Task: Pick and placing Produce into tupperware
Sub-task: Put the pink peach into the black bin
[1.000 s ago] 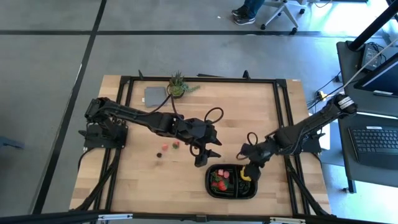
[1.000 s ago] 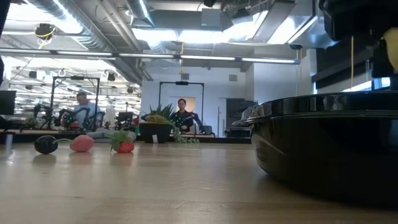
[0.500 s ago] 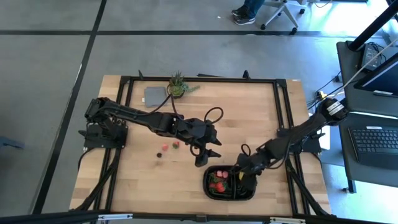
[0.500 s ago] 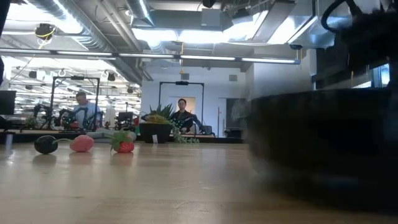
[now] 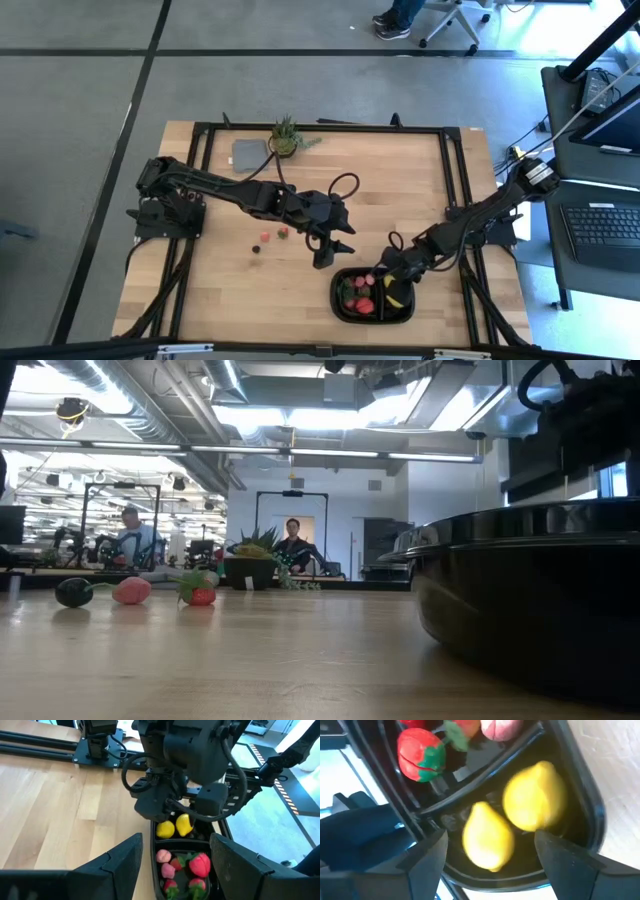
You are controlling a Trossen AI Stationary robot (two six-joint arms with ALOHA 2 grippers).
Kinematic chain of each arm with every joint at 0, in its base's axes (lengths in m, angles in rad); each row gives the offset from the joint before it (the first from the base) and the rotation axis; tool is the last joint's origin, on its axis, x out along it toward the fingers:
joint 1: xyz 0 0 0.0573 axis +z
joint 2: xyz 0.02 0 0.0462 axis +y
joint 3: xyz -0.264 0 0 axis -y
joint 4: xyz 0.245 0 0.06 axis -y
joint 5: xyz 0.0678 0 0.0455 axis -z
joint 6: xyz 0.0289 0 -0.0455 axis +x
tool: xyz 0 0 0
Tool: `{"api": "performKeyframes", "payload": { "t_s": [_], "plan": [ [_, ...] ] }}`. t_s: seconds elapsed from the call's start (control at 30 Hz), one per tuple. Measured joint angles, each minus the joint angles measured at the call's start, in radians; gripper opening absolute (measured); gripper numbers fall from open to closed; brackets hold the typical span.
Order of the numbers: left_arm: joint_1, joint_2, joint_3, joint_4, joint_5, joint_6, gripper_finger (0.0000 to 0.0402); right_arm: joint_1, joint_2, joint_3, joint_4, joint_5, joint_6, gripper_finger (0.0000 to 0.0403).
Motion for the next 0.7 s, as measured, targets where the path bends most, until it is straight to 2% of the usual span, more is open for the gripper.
{"api": "performKeyframes", "payload": {
  "t_s": [0.17, 0.23, 0.37, 0.53, 0.6, 0.7],
  "plan": [
    [0.000, -0.027, 0.000, -0.102, 0.000, -0.006, 0.0224, -0.007, -0.029, 0.032, 0.003, -0.005, 0.005, 0.0302],
    [0.000, -0.064, 0.001, -0.176, -0.034, -0.027, 0.0224, -0.015, -0.048, 0.069, -0.005, -0.002, -0.005, 0.0302],
    [0.000, -0.129, 0.001, -0.380, -0.158, -0.084, 0.0224, -0.040, -0.088, 0.162, -0.057, 0.053, -0.079, 0.0302],
    [0.001, -0.185, 0.002, -0.687, -0.294, -0.258, 0.0224, -0.094, -0.125, 0.289, -0.166, 0.138, -0.217, 0.0303],
    [0.008, -0.184, -0.002, -0.836, -0.324, -0.335, 0.0224, -0.126, -0.134, 0.332, -0.231, 0.149, -0.261, 0.0303],
    [0.027, -0.174, -0.032, -0.957, -0.333, -0.402, 0.0224, -0.177, -0.134, 0.389, -0.325, 0.164, -0.329, 0.0303]
  ]
}}
